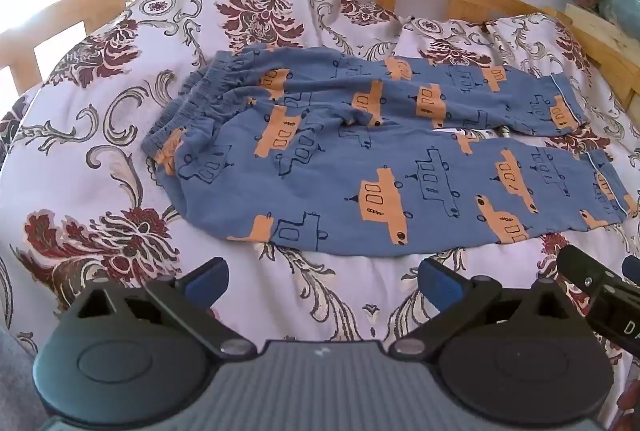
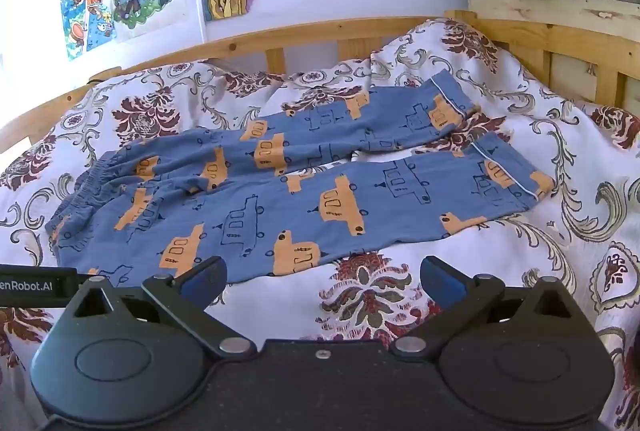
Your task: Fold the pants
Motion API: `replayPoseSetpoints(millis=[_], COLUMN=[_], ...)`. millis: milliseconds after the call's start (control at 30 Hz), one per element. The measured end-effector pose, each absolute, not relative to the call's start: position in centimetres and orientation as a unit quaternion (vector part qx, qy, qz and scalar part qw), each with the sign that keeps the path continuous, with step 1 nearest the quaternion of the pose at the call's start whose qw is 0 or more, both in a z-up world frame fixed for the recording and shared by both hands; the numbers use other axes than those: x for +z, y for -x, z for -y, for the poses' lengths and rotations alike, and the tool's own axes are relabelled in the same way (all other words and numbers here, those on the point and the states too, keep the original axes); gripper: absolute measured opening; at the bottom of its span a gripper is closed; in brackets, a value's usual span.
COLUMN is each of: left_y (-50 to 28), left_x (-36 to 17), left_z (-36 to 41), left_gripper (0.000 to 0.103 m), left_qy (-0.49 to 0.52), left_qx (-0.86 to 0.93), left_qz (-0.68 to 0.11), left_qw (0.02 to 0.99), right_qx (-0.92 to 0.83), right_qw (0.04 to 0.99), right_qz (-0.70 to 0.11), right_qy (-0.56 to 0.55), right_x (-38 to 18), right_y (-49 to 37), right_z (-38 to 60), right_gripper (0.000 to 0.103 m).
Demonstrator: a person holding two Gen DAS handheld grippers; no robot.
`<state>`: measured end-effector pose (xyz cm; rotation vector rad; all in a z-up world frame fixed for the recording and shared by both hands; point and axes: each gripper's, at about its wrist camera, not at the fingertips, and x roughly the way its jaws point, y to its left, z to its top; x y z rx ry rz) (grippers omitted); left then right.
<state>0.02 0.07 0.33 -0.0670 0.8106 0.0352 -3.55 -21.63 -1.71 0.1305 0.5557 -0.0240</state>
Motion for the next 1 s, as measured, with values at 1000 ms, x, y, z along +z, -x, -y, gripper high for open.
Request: replayPoseSetpoints(millis=[1000], left_y=[0.16], left_x=[-0.54], left_z=[0.25], left_gripper=[0.103], left_qy=[0.035], left_qx=[0.011], left_qz=[-0.399], left_qw=[0.916], right_qx=[-0.011], right_qw=[0.957], right_qz=[-0.281], right_qy=[-0.067], right_x=[-1.92], right_y=[3.39], right_z=[21.63], right_gripper=[0.102])
